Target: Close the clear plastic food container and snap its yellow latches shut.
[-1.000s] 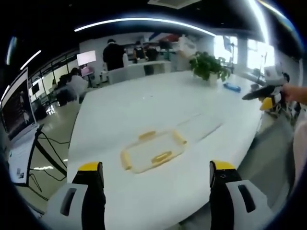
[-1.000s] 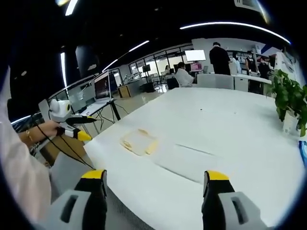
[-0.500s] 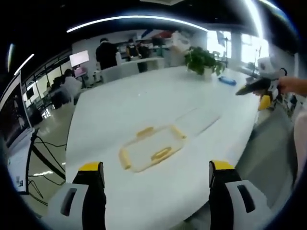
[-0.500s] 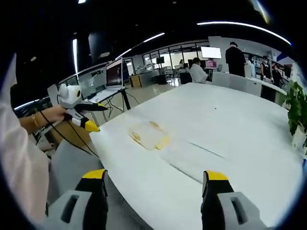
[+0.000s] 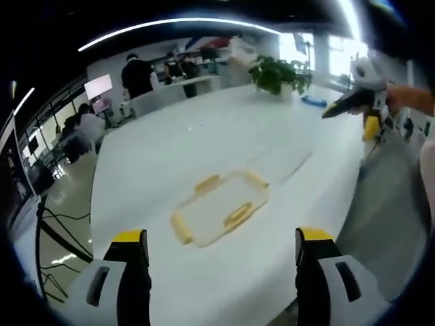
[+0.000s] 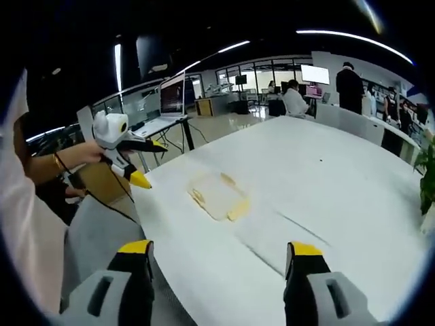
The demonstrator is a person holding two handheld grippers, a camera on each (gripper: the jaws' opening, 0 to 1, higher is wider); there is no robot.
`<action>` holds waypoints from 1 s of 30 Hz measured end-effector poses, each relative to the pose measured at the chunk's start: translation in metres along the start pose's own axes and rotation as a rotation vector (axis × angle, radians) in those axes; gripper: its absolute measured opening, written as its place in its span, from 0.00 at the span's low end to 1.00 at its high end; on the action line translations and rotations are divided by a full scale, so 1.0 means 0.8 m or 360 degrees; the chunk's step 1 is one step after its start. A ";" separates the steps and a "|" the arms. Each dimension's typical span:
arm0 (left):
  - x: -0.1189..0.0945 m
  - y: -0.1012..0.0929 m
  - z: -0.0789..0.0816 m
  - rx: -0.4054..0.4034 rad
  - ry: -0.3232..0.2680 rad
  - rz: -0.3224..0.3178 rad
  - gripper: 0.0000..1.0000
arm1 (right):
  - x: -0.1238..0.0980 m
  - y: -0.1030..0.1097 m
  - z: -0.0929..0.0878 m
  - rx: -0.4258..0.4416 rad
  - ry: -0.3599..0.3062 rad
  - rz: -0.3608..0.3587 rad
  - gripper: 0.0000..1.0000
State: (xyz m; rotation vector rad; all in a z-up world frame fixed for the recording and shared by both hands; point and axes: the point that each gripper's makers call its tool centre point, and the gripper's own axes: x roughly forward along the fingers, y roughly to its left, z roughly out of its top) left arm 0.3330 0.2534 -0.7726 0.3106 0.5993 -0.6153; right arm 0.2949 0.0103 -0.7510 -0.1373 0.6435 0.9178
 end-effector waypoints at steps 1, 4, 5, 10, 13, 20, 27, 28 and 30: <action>0.001 0.002 -0.001 0.0008 0.0006 -0.0006 0.88 | 0.003 0.001 0.002 -0.0009 0.0004 0.0007 0.80; 0.008 0.009 -0.004 0.0050 0.0031 -0.0038 0.88 | 0.017 0.002 0.009 -0.0041 0.0022 0.0040 0.79; 0.010 0.010 -0.004 0.0066 0.0038 -0.0046 0.88 | 0.021 0.002 0.011 -0.0052 0.0026 0.0049 0.79; 0.020 0.020 -0.004 0.0157 0.0082 -0.0093 0.87 | 0.039 0.002 0.015 -0.0085 0.0068 0.0116 0.70; 0.027 0.024 -0.004 0.0205 0.0105 -0.0126 0.87 | 0.051 -0.002 0.020 -0.0124 0.0082 0.0131 0.71; 0.038 0.042 -0.009 0.0322 0.0191 -0.0130 0.88 | 0.076 -0.007 0.025 -0.0181 0.0125 0.0162 0.72; 0.055 0.054 -0.017 0.0512 0.0293 -0.0209 0.87 | 0.106 -0.016 0.027 -0.0248 0.0185 0.0208 0.71; 0.058 0.054 -0.019 0.0530 0.0306 -0.0227 0.87 | 0.109 -0.017 0.027 -0.0255 0.0190 0.0213 0.71; 0.064 0.058 -0.024 0.0577 0.0356 -0.0240 0.87 | 0.118 -0.018 0.029 -0.0280 0.0209 0.0226 0.71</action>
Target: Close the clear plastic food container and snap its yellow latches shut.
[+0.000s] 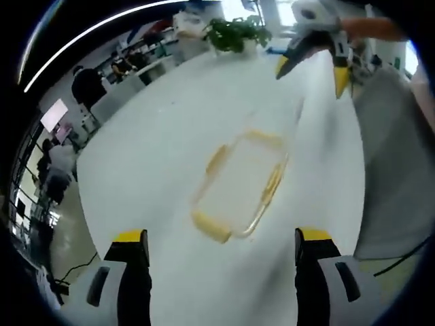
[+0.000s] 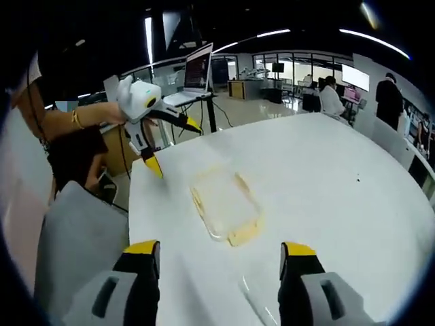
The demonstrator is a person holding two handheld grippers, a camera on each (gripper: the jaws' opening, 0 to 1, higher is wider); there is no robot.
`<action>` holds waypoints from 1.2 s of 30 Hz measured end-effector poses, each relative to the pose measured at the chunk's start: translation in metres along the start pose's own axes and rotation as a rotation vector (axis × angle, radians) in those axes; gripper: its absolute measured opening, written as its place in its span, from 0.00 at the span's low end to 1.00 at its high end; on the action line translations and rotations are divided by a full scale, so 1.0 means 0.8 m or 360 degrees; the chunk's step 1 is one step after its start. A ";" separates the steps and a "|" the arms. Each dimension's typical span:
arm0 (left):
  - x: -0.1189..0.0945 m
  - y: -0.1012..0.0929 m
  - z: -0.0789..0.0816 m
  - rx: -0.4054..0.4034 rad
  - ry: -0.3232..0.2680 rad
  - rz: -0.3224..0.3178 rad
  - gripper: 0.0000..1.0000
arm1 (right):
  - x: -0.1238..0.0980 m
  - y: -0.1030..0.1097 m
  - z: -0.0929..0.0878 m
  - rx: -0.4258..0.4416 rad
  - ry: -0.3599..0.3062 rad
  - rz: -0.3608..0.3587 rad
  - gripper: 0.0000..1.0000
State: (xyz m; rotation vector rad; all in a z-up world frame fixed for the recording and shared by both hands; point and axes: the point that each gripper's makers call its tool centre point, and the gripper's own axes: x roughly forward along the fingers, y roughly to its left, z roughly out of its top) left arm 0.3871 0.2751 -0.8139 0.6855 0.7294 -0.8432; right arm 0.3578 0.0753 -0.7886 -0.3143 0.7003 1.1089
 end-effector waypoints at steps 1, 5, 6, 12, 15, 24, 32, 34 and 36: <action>0.002 0.001 -0.001 0.0028 0.0018 -0.0010 0.87 | 0.002 -0.002 0.000 -0.0012 0.0013 -0.0004 0.71; 0.009 0.008 -0.003 0.0086 0.0034 -0.0054 0.87 | 0.012 -0.010 -0.002 -0.0103 0.0084 0.0014 0.71; 0.011 0.010 -0.004 0.0096 0.0041 -0.0065 0.87 | 0.014 -0.011 -0.004 -0.0118 0.0101 0.0029 0.71; 0.019 0.021 -0.007 0.0132 0.0052 -0.0090 0.85 | 0.030 -0.017 -0.007 -0.0173 0.0163 0.0075 0.70; 0.026 0.022 -0.010 0.0162 0.0067 -0.0113 0.85 | 0.040 -0.019 -0.009 -0.0214 0.0198 0.0094 0.70; 0.046 0.021 -0.011 0.0293 0.0107 -0.0199 0.83 | 0.067 -0.029 -0.013 -0.0295 0.0275 0.0148 0.69; 0.058 0.018 -0.015 0.0311 0.0122 -0.0326 0.77 | 0.084 -0.039 -0.026 -0.0539 0.0418 0.0146 0.63; 0.060 0.019 -0.015 0.0333 0.0124 -0.0347 0.76 | 0.088 -0.039 -0.028 -0.0538 0.0440 0.0162 0.63; 0.062 0.019 -0.015 0.0336 0.0125 -0.0363 0.76 | 0.091 -0.038 -0.029 -0.0525 0.0449 0.0178 0.63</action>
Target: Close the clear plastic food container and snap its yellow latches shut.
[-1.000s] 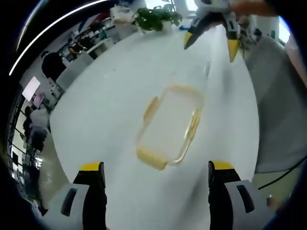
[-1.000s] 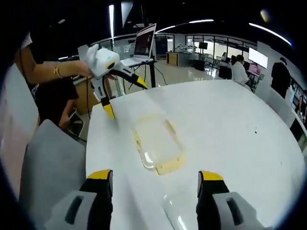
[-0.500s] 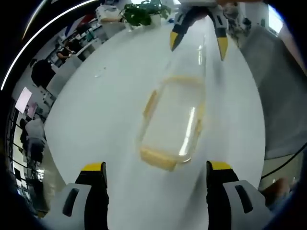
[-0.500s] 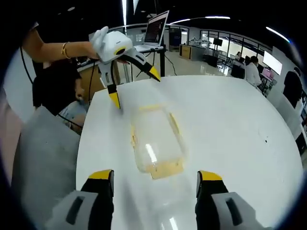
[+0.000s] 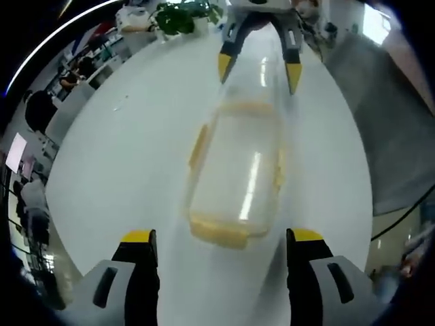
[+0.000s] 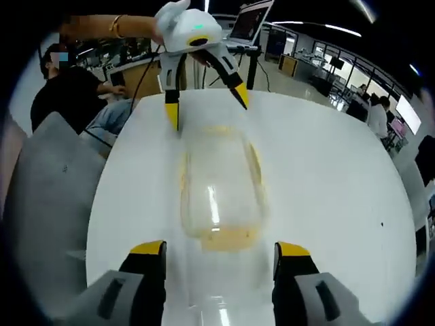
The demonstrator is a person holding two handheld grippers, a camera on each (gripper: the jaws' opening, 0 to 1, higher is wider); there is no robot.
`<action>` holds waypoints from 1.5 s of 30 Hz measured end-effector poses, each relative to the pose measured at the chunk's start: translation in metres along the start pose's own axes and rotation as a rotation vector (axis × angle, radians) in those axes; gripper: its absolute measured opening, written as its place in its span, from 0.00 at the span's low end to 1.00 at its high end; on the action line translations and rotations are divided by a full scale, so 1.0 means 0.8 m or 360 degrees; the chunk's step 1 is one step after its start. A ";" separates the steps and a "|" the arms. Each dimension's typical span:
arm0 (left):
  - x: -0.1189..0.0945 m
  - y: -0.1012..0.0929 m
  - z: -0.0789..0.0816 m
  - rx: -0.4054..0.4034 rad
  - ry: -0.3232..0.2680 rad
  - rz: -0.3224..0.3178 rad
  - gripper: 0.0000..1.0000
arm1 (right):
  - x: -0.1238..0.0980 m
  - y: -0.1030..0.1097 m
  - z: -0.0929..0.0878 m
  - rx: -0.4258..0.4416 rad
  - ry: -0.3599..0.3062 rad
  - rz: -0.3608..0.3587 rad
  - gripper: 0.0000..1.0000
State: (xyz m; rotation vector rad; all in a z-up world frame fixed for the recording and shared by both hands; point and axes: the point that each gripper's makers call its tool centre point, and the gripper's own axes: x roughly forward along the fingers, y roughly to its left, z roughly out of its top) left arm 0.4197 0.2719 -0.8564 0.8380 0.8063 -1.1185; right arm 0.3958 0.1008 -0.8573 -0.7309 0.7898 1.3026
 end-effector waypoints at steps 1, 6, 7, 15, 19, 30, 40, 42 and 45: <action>0.001 0.000 0.001 0.0001 -0.0002 -0.0012 0.76 | 0.002 0.000 0.001 0.0004 0.0000 0.0009 0.63; 0.007 -0.003 0.003 0.0031 0.0001 -0.0079 0.74 | 0.011 -0.002 0.007 0.0000 0.0007 0.0029 0.62; 0.008 -0.004 0.003 0.0037 0.0005 -0.0095 0.73 | 0.014 -0.002 0.008 0.0001 0.0011 0.0036 0.62; 0.016 -0.010 0.002 0.0068 0.0039 -0.0152 0.73 | 0.027 -0.006 0.010 0.0051 0.0025 0.0063 0.64; 0.019 -0.011 0.002 0.0075 0.0039 -0.0172 0.73 | 0.031 -0.005 0.009 0.0049 0.0039 0.0085 0.64; 0.028 -0.010 0.003 0.0044 0.0024 -0.0224 0.71 | 0.043 -0.005 0.002 0.0022 0.0094 0.0113 0.63; 0.038 -0.015 -0.002 0.0037 0.0041 -0.0247 0.68 | 0.049 -0.005 -0.004 -0.0052 0.0149 0.0094 0.62; 0.040 -0.016 -0.002 0.0012 0.0031 -0.0259 0.68 | 0.048 -0.005 -0.005 -0.0060 0.0154 0.0093 0.62; 0.039 -0.017 0.000 0.0005 0.0026 -0.0263 0.66 | 0.047 -0.006 -0.005 -0.0053 0.0154 0.0088 0.62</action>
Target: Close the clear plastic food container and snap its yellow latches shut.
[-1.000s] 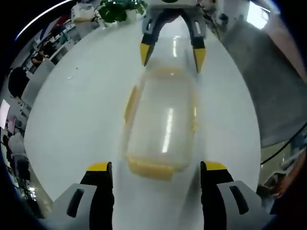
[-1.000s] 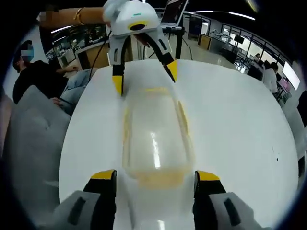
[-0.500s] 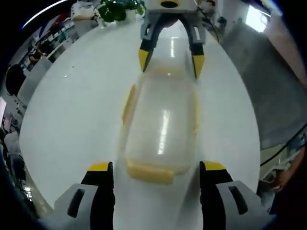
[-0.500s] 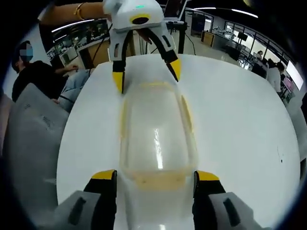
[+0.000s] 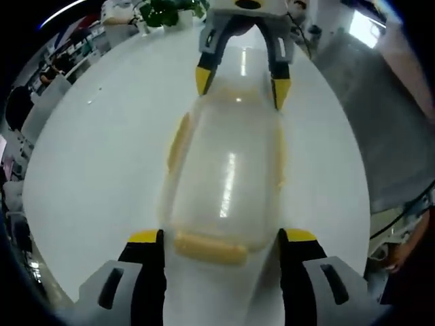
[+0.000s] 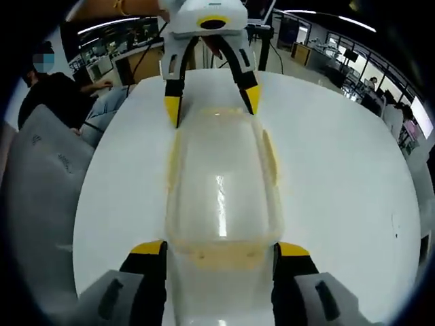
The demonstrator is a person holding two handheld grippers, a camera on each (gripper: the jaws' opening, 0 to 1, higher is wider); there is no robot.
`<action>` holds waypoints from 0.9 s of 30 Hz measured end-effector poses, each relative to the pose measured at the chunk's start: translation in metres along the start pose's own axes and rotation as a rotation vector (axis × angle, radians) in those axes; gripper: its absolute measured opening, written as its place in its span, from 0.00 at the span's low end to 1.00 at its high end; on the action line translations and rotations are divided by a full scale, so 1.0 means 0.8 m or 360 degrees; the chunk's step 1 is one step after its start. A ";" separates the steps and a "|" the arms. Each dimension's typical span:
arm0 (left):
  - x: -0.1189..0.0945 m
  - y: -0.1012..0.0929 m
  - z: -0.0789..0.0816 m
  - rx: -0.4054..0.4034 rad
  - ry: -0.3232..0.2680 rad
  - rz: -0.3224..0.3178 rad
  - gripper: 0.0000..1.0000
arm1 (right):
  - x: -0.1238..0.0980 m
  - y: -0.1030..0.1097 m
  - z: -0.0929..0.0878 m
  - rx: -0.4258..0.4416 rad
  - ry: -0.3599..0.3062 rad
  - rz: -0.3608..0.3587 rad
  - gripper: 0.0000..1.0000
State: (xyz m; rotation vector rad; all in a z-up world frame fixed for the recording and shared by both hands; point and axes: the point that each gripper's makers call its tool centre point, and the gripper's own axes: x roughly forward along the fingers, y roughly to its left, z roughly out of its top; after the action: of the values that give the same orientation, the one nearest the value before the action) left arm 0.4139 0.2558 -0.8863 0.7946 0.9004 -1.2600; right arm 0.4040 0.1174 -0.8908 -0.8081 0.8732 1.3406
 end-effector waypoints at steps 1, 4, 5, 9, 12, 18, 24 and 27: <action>0.000 -0.001 0.000 0.0000 0.0000 -0.0006 0.66 | 0.001 0.000 0.000 0.0002 0.0000 -0.0001 0.62; 0.001 0.001 0.000 -0.0012 0.0003 -0.0010 0.66 | 0.000 -0.001 0.000 0.0007 -0.0003 -0.0004 0.62; 0.001 0.001 0.000 -0.0010 0.0003 -0.0009 0.66 | 0.001 -0.002 0.000 0.0009 -0.0005 -0.0005 0.61; 0.000 0.000 0.001 -0.0015 -0.0001 -0.0007 0.66 | 0.001 -0.003 0.001 0.0010 -0.0007 -0.0006 0.61; -0.001 0.001 0.000 -0.0012 -0.0003 -0.0004 0.65 | 0.001 -0.003 0.002 0.0007 -0.0008 -0.0004 0.61; -0.002 0.003 0.001 -0.0012 -0.0004 -0.0004 0.63 | 0.001 -0.003 0.002 0.0001 -0.0009 0.0000 0.61; -0.002 0.003 -0.001 0.0016 0.0021 -0.0018 0.62 | 0.001 -0.004 0.000 -0.0036 -0.0002 0.0021 0.59; -0.003 0.005 -0.002 0.0016 0.0047 -0.0016 0.60 | 0.001 -0.006 0.000 -0.0038 0.0005 0.0022 0.57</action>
State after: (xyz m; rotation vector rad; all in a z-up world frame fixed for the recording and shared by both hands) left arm 0.4173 0.2587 -0.8850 0.8192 0.9237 -1.2652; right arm 0.4086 0.1178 -0.8916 -0.8241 0.8679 1.3649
